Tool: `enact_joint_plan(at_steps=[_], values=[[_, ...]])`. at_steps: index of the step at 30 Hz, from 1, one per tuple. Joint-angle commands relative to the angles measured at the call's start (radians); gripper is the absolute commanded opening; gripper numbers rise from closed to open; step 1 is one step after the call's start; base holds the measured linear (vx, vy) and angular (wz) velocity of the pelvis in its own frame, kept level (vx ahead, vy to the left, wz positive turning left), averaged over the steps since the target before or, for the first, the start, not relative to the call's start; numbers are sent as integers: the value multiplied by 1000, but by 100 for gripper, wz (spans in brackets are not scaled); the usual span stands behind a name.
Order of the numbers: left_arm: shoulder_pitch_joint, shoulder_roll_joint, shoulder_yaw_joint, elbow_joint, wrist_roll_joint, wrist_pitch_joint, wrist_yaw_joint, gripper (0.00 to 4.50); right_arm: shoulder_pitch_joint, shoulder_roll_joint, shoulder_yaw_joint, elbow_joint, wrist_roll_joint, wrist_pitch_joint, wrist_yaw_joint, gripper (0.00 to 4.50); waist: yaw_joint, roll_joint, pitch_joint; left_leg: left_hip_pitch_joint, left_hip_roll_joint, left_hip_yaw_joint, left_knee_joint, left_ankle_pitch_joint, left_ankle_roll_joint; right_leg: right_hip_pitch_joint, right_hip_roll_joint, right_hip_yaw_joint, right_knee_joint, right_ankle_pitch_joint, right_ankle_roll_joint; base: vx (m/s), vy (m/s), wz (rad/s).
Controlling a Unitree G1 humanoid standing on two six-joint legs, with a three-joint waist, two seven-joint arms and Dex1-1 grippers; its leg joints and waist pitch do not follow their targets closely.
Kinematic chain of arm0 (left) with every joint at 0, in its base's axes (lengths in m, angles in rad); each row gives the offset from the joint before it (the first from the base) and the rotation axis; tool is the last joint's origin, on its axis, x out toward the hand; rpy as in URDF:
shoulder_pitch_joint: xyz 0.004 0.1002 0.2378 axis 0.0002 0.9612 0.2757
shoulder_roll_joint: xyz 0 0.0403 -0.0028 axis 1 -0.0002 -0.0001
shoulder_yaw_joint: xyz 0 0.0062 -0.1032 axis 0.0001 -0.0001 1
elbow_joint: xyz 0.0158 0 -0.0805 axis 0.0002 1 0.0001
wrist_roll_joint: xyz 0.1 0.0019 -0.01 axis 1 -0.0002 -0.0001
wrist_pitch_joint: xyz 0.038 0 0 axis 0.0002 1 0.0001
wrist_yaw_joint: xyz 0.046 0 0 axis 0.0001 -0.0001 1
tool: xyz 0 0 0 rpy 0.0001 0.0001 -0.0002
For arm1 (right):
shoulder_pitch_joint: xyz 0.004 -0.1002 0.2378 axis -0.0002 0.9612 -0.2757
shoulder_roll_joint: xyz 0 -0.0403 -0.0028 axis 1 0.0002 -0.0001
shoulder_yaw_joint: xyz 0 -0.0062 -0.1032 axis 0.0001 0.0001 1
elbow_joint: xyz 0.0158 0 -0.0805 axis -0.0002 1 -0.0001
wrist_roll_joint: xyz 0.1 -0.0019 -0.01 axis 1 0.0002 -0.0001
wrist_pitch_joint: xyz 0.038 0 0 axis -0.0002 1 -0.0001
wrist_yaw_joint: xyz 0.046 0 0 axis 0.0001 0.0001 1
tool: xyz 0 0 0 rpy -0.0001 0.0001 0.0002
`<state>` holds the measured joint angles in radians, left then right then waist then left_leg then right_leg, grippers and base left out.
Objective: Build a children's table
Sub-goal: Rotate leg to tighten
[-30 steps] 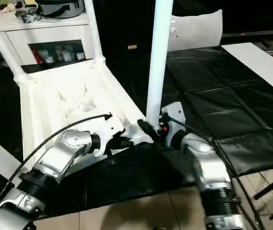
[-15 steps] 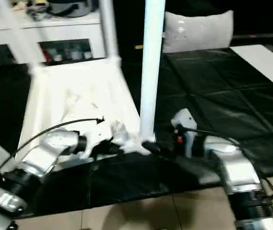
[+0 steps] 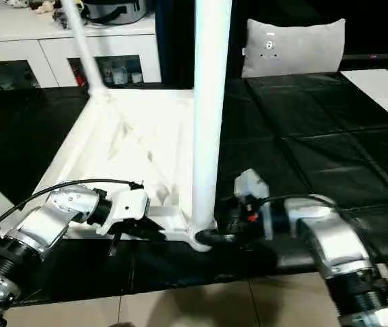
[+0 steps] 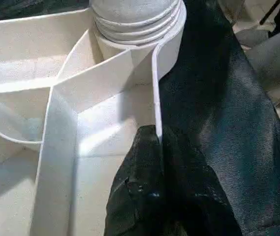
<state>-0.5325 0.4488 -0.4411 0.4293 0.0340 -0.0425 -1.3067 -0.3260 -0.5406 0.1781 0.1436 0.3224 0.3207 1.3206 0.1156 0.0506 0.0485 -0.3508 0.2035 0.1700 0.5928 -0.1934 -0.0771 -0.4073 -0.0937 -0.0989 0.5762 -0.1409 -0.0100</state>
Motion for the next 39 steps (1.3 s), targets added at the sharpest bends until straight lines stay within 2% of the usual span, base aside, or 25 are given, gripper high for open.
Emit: enact_joint_plan(at_steps=[1,11,16,17,19,20,21,22,24,25,26,27,28,30,31,32,33,34,36,39], values=[[-1,2,-35,-16,14,-27,-37,0,-22,-5,10,7,9,-5,16,338,-5,-15,-65,1,24,-2,-74,-250,42,53,-51,42,-72,-431,-149,0,0,0],[6,-3,-34,-7,11,-35,-37,0,-17,-2,13,-3,23,11,35,256,-3,-16,-69,-1,24,1,-71,-214,50,54,-50,44,-64,-365,-172,0,0,0],[10,-19,-12,-14,-13,26,-18,0,3,19,12,-37,38,55,-3,222,-4,-17,-66,1,23,0,-73,-229,43,54,-50,43,-69,-414,-156,0,0,0],[10,-33,3,-20,-17,63,13,0,5,44,4,-34,13,66,-77,212,-5,-14,-66,1,24,0,-73,-228,40,53,-51,43,-69,-414,-156,0,0,0],[10,-53,21,-28,-22,111,57,0,5,74,-5,-26,-15,62,-157,205,-10,-15,-61,0,21,-1,-76,-250,32,51,-50,40,-75,-460,-141,0,0,0],[10,-68,34,-35,-23,147,93,0,1,101,-16,-18,-32,72,-225,205,-15,-17,-57,3,17,-2,-75,-274,25,49,-50,36,-84,-527,-117,0,0,0],[10,-86,49,-43,-25,185,133,0,-4,133,-29,-11,-53,82,-302,202,-22,-14,-56,5,14,-2,-74,-283,12,47,-50,34,-89,-569,-99,-52,-5,-3],[10,-97,59,-48,-26,209,158,0,-8,152,-38,-7,-66,90,-352,200,-30,-17,-54,6,8,-4,-72,-294,5,45,-49,28,-97,-614,-76,0,0,0],[8,-130,81,-55,-23,257,230,0,-14,194,-52,-2,-96,110,-463,198,-46,-16,-52,3,3,-9,-71,-312,3,47,-49,16,-109,-668,-38,0,0,0],[8,-141,88,-57,-23,272,253,0,-15,208,-57,0,-108,115,-500,197,-53,-12,-52,3,3,-10,-71,-324,3,44,-47,16,-109,-671,-35,0,0,0],[4,-164,101,-57,-20,299,302,0,-21,239,-74,8,-124,134,-578,196,-65,-16,-51,5,-1,-11,-66,-345,4,41,-44,8,-119,-689,-21,0,0,0],[1,-181,110,-57,-16,316,337,0,-25,260,-86,13,-131,143,-624,196,-71,-10,-51,5,-2,-12,-66,-350,3,41,-44,6,-119,-687,-21,0,0,0],[-1,-228,133,-72,-14,367,412,0,-36,311,-115,30,-146,140,-733,196,-90,-9,-55,0,-2,-16,-67,-354,6,48,-43,-1,-121,-658,-23,0,0,0],[1,-264,143,-86,-17,391,453,0,-43,336,-131,45,-135,121,-759,196,-103,-5,-59,-5,4,-19,-71,-357,20,54,-45,-6,-121,-608,-36,0,0,0],[2,-277,145,-91,-17,396,467,0,-45,342,-135,49,-125,115,-752,196,-104,-2,-60,-2,6,-20,-72,-364,25,53,-46,-6,-122,-591,-42,0,0,0],[3,-287,144,-93,-15,396,478,0,-45,347,-139,50,-119,110,-749,196,-108,-4,-62,1,9,-19,-73,-364,36,52,-46,-3,-119,-546,-62,0,0,0],[3,-289,145,-94,-14,397,480,0,-45,349,-140,49,-119,110,-750,230,-109,-5,-62,-1,10,-18,-74,-358,43,53,-46,-1,-116,-523,-72,0,0,0],[3,-299,139,-95,-8,390,482,0,-44,361,-149,47,-116,110,-760,250,-105,-6,-63,-6,11,-15,-76,-327,53,55,-47,8,-108,-473,-99,0,0,0],[-3,-282,118,-81,10,357,469,0,-39,354,-146,31,-110,107,-745,266,-101,-3,-66,-9,12,-13,-76,-290,58,59,-48,13,-100,-423,-120,0,0,0],[-5,-260,118,-82,18,357,468,0,-32,334,-148,27,-114,87,-725,306,-92,-5,-68,-9,12,-7,-73,-250,63,60,-49,20,-91,-375,-145,0,0,0]])
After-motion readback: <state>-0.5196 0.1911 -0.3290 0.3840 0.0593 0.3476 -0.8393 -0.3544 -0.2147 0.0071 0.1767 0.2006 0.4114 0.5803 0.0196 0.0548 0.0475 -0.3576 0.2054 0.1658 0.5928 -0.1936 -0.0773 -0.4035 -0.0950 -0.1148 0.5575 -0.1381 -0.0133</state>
